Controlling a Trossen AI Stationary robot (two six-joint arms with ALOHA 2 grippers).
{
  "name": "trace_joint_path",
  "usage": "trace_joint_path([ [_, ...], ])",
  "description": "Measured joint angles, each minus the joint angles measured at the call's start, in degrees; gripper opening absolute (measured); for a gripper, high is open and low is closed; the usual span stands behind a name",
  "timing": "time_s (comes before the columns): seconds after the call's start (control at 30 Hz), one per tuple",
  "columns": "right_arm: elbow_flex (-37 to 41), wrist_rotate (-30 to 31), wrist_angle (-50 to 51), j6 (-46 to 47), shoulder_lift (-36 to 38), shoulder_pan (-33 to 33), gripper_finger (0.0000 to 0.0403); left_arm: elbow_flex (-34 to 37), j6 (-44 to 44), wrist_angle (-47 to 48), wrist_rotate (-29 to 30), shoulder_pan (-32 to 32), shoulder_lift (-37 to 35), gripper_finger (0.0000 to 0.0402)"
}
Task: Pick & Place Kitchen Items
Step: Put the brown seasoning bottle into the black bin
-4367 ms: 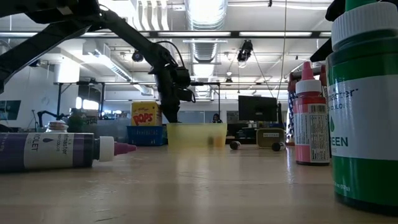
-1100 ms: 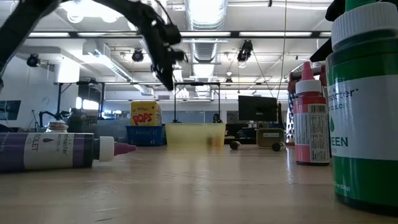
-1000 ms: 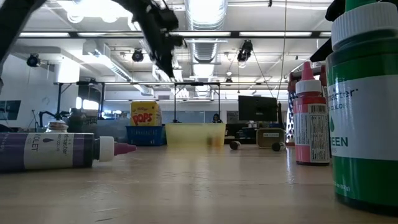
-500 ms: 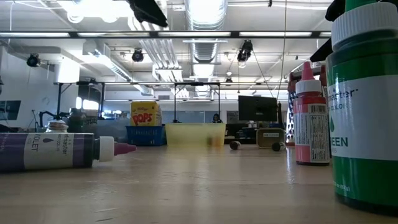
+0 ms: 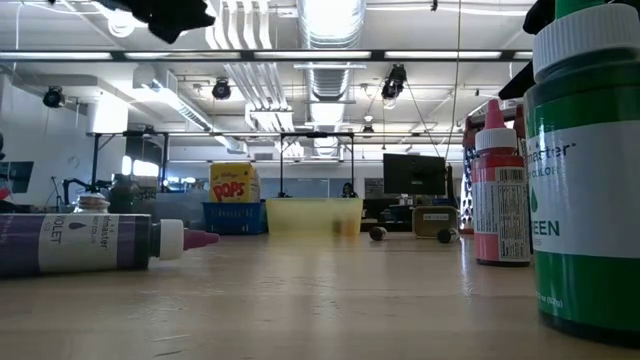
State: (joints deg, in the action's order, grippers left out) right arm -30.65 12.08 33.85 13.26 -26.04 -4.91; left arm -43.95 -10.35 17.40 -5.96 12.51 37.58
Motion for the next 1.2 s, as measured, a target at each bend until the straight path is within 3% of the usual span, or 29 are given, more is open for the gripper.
trace_joint_path([
  [0.27,0.0,0.0,0.0,0.0,0.0,0.0,0.0008,16.3,-0.5,-16.7,0.0,0.0,-9.6,0.0184],
  [0.43,0.0,0.0,0.0,0.0,0.0,0.0,0.0008,21.1,-1.7,-17.7,0.0,0.0,-11.9,0.0184],
  [0.63,0.0,0.0,0.0,0.0,0.0,0.0,0.0008,24.6,4.1,-19.3,-0.5,0.0,-11.5,0.0184],
  [0.83,0.0,0.0,0.0,0.0,0.0,0.0,0.0008,24.3,11.2,-19.3,2.0,0.0,-9.1,0.0184],
  [1.0,0.0,0.0,0.0,0.0,0.0,0.0,0.0008,22.6,10.6,-17.4,2.0,0.0,-9.1,0.0184],
  [1.2,0.0,0.0,0.0,0.0,0.0,0.0,0.0008,12.8,8.5,3.9,1.7,0.0,-6.6,0.0184],
])
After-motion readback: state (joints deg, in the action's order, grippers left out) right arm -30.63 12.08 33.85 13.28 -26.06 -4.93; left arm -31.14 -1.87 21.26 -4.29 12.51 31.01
